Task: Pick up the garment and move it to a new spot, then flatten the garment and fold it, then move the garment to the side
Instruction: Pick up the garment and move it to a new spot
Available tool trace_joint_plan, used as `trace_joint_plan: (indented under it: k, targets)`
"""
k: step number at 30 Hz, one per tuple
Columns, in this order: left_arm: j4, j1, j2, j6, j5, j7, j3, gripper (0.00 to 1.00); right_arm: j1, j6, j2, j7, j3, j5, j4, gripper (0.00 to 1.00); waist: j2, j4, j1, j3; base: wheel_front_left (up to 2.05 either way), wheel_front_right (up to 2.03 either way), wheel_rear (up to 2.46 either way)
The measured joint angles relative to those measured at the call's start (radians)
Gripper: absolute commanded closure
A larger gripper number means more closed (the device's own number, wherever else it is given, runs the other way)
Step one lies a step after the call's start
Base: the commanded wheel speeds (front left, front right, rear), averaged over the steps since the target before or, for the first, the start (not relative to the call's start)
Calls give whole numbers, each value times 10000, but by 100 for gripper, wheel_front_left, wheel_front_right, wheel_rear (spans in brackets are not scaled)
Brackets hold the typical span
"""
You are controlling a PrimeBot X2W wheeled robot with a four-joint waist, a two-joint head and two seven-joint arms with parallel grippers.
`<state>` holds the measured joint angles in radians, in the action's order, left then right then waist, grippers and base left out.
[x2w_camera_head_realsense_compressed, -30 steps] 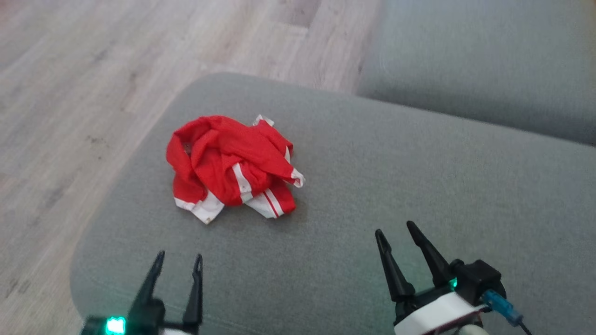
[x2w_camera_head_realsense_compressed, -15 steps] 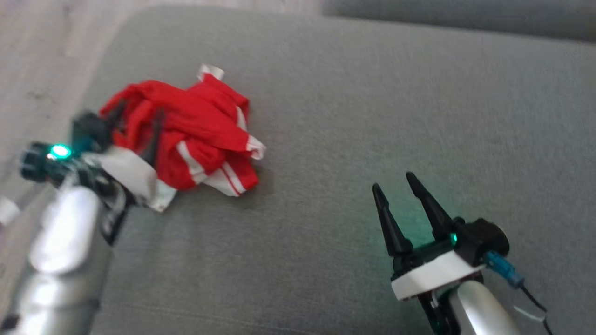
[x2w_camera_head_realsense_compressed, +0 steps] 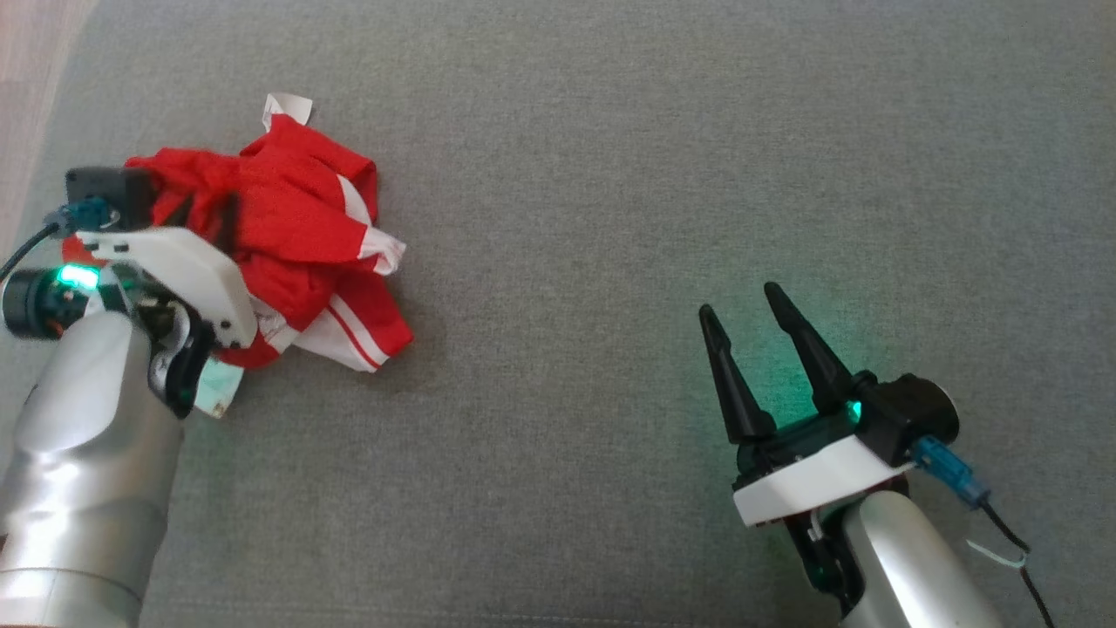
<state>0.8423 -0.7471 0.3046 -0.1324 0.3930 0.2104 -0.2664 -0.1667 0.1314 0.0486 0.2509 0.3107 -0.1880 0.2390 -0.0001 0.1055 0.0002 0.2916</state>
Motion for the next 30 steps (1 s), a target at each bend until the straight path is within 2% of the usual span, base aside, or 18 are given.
trace_joint_plan:
  k: [6, 10, 13, 17, 23, 30]
  targets:
    - [-671, -105, 201, 0, 290, -2092, -477, 100, -74, 0, 2, 0, -6, -132, 21, 0, 0, -80, -1, -233, 0, 0, 0]
    - [-1561, -259, 286, 8, 295, -3680, -414, 100, -46, 0, 0, 0, -13, -261, 56, 0, 0, -154, -2, -603, 0, 0, 0]
    - [-2460, -314, 209, 107, 291, -4151, -311, 100, 7, 0, 0, 0, -31, -334, 67, 0, 0, -234, -3, -959, 0, 0, 0]
    - [-3814, -224, -79, 236, 291, -4280, -407, 100, 263, 0, 0, 0, -79, -506, 69, 0, 1, -431, -4, -1405, 0, 0, 0]
    - [-5693, 402, -754, 742, 184, -3900, -1083, 100, 384, 0, 0, 0, -282, -698, 48, 0, 0, -1066, -3, -1688, 0, 0, 0]
    - [-6230, 737, -1588, 1062, -27, -3467, -1960, 100, 328, 0, 0, 2, -322, -1007, -121, 0, 1, -2070, -3, -1543, 0, 0, 0]
